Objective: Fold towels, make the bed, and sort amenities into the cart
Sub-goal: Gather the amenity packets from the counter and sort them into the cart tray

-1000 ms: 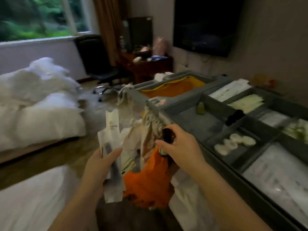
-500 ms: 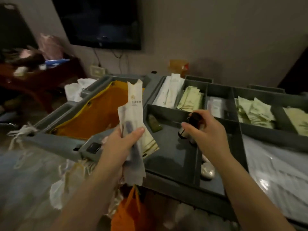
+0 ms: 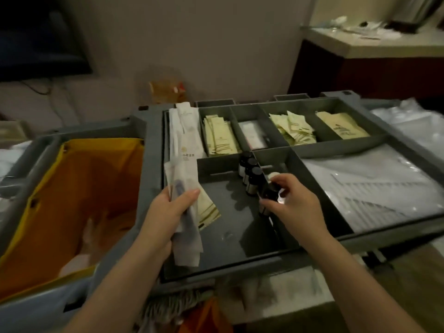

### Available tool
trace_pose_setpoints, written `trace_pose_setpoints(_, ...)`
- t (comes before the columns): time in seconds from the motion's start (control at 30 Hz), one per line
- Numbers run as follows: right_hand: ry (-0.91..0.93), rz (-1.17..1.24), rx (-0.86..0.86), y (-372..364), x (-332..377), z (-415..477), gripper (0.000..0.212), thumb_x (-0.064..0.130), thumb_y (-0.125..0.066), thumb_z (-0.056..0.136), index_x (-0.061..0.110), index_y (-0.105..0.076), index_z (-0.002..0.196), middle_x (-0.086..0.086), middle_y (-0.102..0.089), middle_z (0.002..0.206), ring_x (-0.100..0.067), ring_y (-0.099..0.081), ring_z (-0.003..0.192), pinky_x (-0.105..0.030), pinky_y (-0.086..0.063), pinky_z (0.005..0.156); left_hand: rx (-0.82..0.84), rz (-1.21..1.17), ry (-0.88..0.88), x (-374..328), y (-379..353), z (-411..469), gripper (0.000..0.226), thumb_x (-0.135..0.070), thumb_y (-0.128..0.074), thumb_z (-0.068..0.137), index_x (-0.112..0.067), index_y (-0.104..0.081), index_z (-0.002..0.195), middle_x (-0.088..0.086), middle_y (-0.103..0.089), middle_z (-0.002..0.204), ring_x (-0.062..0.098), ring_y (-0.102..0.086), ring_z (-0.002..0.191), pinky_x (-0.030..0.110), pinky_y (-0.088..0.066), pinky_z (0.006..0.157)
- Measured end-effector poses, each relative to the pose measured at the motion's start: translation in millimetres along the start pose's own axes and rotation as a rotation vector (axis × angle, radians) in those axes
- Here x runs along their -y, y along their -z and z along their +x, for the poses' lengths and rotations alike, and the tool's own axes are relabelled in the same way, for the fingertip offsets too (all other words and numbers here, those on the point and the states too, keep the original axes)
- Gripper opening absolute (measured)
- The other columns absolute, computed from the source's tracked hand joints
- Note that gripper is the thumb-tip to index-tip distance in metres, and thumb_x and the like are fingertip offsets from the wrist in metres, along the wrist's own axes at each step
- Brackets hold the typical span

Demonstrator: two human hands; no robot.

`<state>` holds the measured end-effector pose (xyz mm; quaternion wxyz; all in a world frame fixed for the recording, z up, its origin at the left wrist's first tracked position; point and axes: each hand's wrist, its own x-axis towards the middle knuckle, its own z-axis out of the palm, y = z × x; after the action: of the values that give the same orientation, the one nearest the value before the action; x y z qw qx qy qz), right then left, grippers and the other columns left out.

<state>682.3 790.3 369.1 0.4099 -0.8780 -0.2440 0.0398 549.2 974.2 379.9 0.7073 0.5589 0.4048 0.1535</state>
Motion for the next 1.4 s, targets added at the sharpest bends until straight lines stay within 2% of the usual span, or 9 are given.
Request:
trace_pose_setpoints(0.13,-0.04,-0.277,-0.009,-8,5,5,0.044,0.032,-0.077,0.077,0.037,-0.046,0.107,0.01,-0.05,0.098,-0.011,-0.052,0.09,-0.025,-0.041,0.072,0.081,-0.048,-0.018,0,6,2,0.034,-0.029,-0.067,0.083,-0.019,-0.057,0.115,0.004,-0.066,0.1,0.023,-0.063,0.093,0.037,-0.052,0.071)
trace_pose_setpoints(0.33,0.063,-0.512,-0.028,-18,10,18,0.044,0.03,-0.074,0.079,0.025,-0.052,0.117,0.005,-0.048,0.12,-0.015,-0.047,0.112,-0.026,-0.043,0.083,0.134,-0.095,-0.035,1,10,6,0.014,-0.026,-0.068,0.083,-0.023,-0.06,0.094,0.005,-0.067,0.098,0.021,-0.063,0.09,0.035,-0.051,0.071)
trace_pose_setpoints(0.5,0.009,-0.502,-0.021,-23,15,30,0.051,0.027,-0.073,0.08,0.023,-0.046,0.122,0.003,-0.047,0.124,-0.017,-0.049,0.111,-0.025,-0.041,0.079,0.176,-0.095,-0.038,-1,11,7,0.016,-0.02,-0.065,0.086,-0.02,-0.058,0.101,0.004,-0.065,0.098,0.02,-0.062,0.091,0.033,-0.05,0.068)
trace_pose_setpoints(0.63,-0.047,-0.459,-0.037,-24,15,31,0.042,0.027,-0.074,0.078,0.023,-0.045,0.109,0.007,-0.045,0.104,-0.014,-0.051,0.098,-0.024,-0.036,0.07,0.196,-0.115,-0.044,0,10,13,0.017,-0.021,-0.067,0.084,-0.024,-0.057,0.098,0.005,-0.065,0.102,0.021,-0.062,0.093,0.034,-0.051,0.068)
trace_pose_setpoints(0.73,-0.079,-0.397,-0.041,-24,12,31,0.042,0.028,-0.075,0.077,0.027,-0.04,0.1,0.009,-0.046,0.1,-0.01,-0.047,0.089,-0.024,-0.037,0.069,0.121,-0.165,-0.104,1,1,9,0.039,-0.043,-0.078,0.06,-0.032,-0.054,0.089,-0.005,-0.068,0.094,0.008,-0.062,0.084,0.024,-0.049,0.057)
trace_pose_setpoints(0.97,-0.21,0.301,-0.216,1,12,3,0.019,0.031,-0.064,0.088,0.018,-0.05,0.089,0.002,-0.052,0.074,-0.01,-0.049,0.064,-0.022,-0.04,0.058,0.152,-0.091,-0.033,-9,-2,13,0.02,-0.021,-0.066,0.084,-0.023,-0.057,0.102,0.003,-0.064,0.1,0.021,-0.061,0.09,0.033,-0.048,0.063)
trace_pose_setpoints(1.1,-0.598,0.964,-0.105,30,11,-2,0.012,0.02,-0.056,0.09,0.013,-0.053,0.08,-0.003,-0.047,0.071,-0.014,-0.044,0.065,-0.026,-0.038,0.062,0.159,-0.07,-0.03,-11,-22,13,0.025,-0.019,-0.067,0.085,-0.015,-0.06,0.109,0.009,-0.067,0.098,0.026,-0.064,0.091,0.037,-0.052,0.069)
trace_pose_setpoints(1.2,-0.612,1.382,0.018,54,8,-9,0.015,0.014,-0.051,0.075,0.012,-0.055,0.089,-0.007,-0.05,0.077,-0.018,-0.047,0.073,-0.032,-0.04,0.072,0.191,-0.062,-0.037,-11,-45,12,0.023,-0.017,-0.066,0.085,-0.011,-0.061,0.107,0.011,-0.068,0.092,0.026,-0.065,0.086,0.036,-0.052,0.068)
trace_pose_setpoints(1.4,-0.542,1.293,0.153,81,-14,-16,0.03,0.0,-0.05,0.089,0.005,-0.057,0.118,-0.015,-0.062,0.105,-0.023,-0.061,0.095,-0.033,-0.049,0.089,0.233,-0.032,-0.041,-11,-77,11,0.033,-0.02,-0.066,0.084,-0.018,-0.058,0.116,0.009,-0.066,0.1,0.025,-0.064,0.09,0.035,-0.05,0.064)
